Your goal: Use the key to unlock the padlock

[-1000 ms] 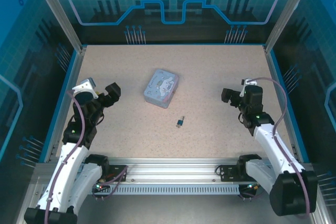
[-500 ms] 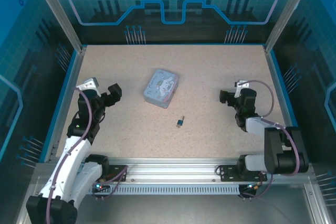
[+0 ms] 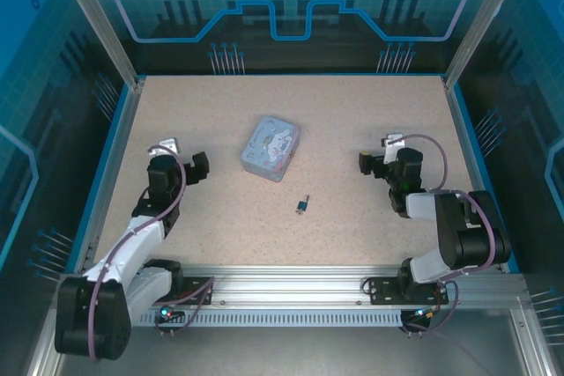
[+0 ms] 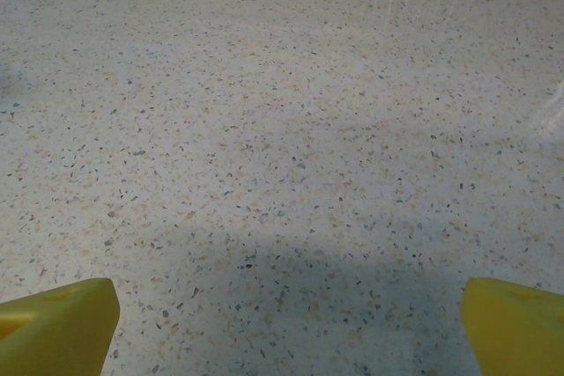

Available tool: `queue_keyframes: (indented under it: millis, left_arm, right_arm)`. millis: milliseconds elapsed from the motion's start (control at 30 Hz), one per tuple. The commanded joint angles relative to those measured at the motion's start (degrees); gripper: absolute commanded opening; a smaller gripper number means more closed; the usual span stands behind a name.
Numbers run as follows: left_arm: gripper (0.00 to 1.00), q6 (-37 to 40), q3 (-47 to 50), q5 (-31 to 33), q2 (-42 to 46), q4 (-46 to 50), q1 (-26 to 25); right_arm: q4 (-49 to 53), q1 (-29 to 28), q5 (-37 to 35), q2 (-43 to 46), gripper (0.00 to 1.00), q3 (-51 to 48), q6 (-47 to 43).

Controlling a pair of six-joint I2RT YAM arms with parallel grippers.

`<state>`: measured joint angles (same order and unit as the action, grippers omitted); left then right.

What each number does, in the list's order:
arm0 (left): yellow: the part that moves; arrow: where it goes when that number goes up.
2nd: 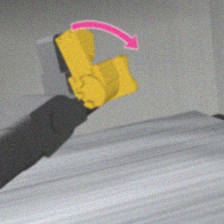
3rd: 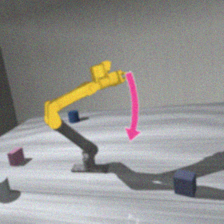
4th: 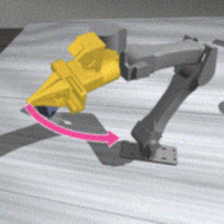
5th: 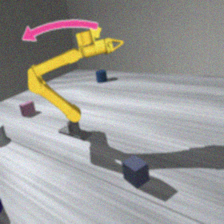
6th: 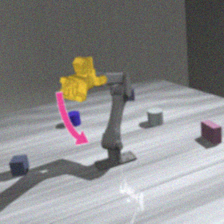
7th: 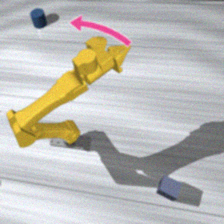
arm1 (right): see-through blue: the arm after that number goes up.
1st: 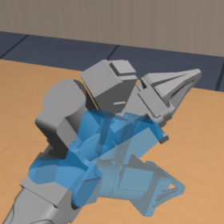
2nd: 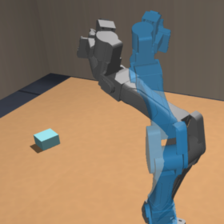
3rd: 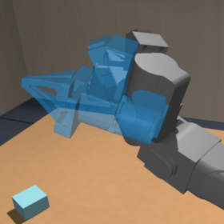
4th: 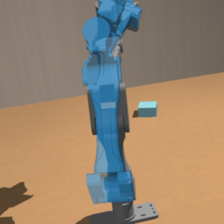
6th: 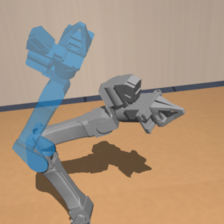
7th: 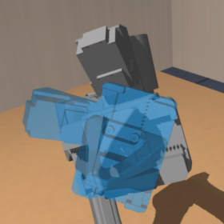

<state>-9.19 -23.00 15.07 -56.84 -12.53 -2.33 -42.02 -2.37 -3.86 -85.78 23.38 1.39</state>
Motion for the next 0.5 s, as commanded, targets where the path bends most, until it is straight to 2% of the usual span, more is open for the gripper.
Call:
queue_keyframes:
  millis: [0,100,267,400,467]
  left_arm:
    - [0.99,5.26,1.35,-1.66,-4.87,-11.11,0.57]
    - [0.99,6.91,0.32,-2.49,-11.49,-15.27,0.58]
    - [0.99,10.03,0.59,-7.58,-21.72,-28.86,0.57]
    - [0.99,10.82,-0.02,-11.07,-25.77,-32.61,0.66]
    - [0.99,11.78,1.89,-13.64,-29.09,-38.45,0.74]
  right_arm:
    - [-1.36,-1.10,-0.62,-0.36,1.00,1.28,-1.40]
    - [-1.49,-1.06,-0.69,-0.36,1.00,1.15,-1.56]
    - [-1.49,-1.20,-0.80,-0.36,1.00,1.19,-1.51]
    - [-1.49,-1.19,-0.88,-0.36,1.00,1.15,-1.56]
    - [-1.44,-1.21,-0.82,-0.37,1.00,1.15,-1.56]
